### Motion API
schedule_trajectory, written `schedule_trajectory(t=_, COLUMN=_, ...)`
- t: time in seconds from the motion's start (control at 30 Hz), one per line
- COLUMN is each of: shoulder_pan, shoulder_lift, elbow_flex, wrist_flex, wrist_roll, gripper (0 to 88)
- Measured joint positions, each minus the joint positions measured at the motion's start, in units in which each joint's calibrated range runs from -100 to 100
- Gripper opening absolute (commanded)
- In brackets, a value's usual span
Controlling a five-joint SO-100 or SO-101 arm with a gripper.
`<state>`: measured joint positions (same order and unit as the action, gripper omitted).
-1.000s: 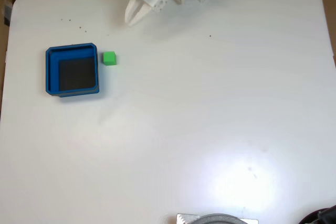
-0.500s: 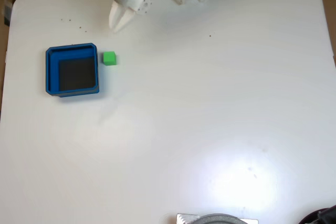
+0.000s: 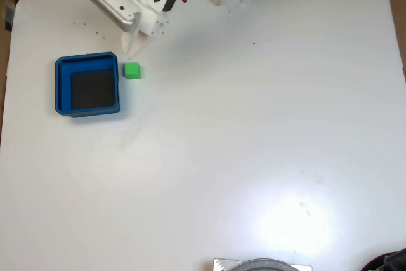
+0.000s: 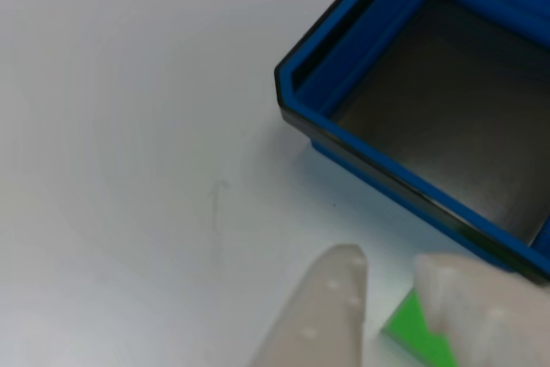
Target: Pick up green cube and drop it in the blue box
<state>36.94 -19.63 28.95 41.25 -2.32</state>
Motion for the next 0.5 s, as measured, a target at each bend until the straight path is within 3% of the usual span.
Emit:
schedule_trajectory(t=0.3, shoulder_pan=-0.07, shoulder_lift=11.53, elbow_flex=-19.24, wrist_flex=22.67, wrist_roll=-0.05, gripper=2.3)
schedule_trajectory(t=0.5, shoulder_pan=-0.07, shoulder_lift=15.04, elbow_flex=-22.82, wrist_flex=27.55, wrist_roll=0.00, gripper=2.3)
